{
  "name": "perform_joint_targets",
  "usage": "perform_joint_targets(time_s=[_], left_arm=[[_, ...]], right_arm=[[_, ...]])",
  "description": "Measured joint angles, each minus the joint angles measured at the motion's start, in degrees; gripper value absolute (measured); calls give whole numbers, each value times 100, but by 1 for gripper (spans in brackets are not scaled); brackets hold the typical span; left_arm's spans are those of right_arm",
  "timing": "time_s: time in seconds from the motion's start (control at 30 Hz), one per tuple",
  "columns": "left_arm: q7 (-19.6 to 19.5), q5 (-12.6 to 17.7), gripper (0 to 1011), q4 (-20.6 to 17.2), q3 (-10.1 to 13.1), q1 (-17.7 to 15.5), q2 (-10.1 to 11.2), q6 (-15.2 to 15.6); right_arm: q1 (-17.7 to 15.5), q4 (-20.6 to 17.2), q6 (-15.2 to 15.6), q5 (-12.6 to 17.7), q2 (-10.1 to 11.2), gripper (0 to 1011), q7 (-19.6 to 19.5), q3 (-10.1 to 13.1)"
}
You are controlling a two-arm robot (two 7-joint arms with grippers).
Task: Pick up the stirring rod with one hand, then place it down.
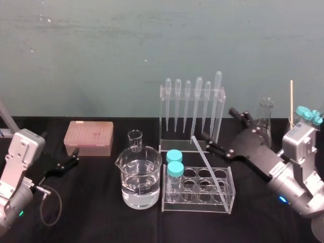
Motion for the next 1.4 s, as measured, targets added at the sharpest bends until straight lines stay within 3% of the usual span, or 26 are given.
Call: perform_joint_targets(time_s=[0.13, 0.27, 0.3, 0.5, 0.7, 0.9, 1.4], left_arm=[[0, 0, 1000, 0, 0, 0, 0, 0], [0, 0, 1000, 0, 0, 0, 0, 0], [0, 0, 1000, 0, 0, 0, 0, 0], [0, 0, 1000, 0, 0, 0, 0, 0], [0, 0, 1000, 0, 0, 0, 0, 0], [0, 0, 1000, 0, 0, 0, 0, 0], [0, 0, 1000, 0, 0, 0, 0, 0]], right_arm=[[111, 90, 130, 280, -63, 1000, 417, -74], [296, 311, 654, 941, -160, 1000, 1184, -138], [370, 410, 910, 1205, -205, 1000, 1440, -143], [551, 719, 1727, 1784, -344, 1000, 2020, -131], [606, 846, 2095, 1858, -408, 1000, 2070, -97], [613, 859, 2350, 1731, -422, 1000, 1866, -70], [605, 853, 2315, 1735, -418, 1000, 1875, -69]])
